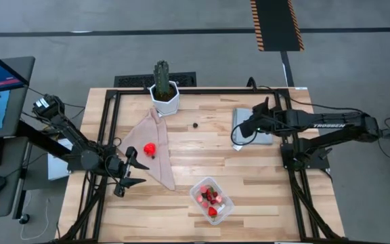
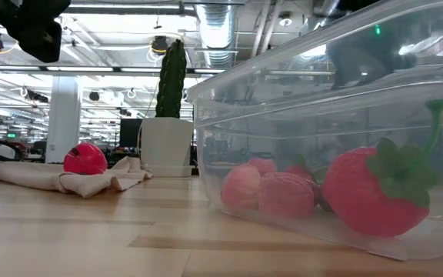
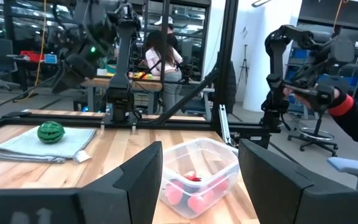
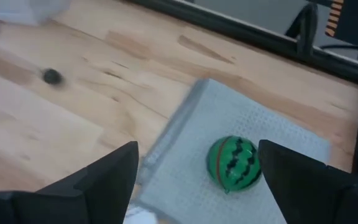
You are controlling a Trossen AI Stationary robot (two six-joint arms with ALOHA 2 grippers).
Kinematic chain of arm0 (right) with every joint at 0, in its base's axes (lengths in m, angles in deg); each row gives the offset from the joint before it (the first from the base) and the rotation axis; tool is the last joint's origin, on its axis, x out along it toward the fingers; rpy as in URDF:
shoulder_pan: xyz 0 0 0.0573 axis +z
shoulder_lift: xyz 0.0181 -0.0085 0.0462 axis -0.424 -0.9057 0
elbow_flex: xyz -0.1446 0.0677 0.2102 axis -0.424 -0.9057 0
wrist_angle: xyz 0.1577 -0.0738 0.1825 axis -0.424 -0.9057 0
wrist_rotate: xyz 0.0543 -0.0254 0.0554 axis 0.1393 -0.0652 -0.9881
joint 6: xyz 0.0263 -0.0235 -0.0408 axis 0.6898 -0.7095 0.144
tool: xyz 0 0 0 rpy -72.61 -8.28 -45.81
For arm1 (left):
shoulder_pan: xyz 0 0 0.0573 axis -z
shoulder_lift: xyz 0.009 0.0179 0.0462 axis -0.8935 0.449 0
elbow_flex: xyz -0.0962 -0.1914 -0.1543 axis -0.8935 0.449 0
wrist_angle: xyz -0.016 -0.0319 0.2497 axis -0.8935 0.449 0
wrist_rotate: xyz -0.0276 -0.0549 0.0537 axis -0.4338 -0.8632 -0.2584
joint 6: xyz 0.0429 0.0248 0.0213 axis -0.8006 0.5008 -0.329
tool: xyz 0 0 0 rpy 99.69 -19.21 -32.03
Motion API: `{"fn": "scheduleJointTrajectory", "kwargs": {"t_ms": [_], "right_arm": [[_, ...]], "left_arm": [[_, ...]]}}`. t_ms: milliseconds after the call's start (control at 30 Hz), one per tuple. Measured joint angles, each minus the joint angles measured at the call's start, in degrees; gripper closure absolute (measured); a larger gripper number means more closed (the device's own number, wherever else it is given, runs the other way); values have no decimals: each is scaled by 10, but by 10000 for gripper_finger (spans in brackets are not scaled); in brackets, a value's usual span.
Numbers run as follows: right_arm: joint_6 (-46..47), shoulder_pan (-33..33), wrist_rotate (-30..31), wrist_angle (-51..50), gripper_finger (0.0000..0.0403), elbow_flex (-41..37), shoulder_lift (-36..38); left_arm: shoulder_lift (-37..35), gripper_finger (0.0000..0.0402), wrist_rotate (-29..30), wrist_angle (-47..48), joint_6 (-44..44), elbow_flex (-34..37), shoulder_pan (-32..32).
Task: Pick and placing Produce into tupperware
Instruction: Put the watermelon into the transparent bin
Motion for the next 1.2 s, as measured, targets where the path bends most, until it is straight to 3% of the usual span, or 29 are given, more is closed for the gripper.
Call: {"fn": "scheduleJointTrajectory", "kwargs": {"t_ms": [467, 1200], "right_arm": [[53, -33, 8, 70, 53, -100, -2], [41, -78, 27, 148, 58, -121, -212]], "left_arm": [[0, 201, 0, 3, 7, 0, 0], [0, 201, -2, 12, 19, 0, 0]]}}
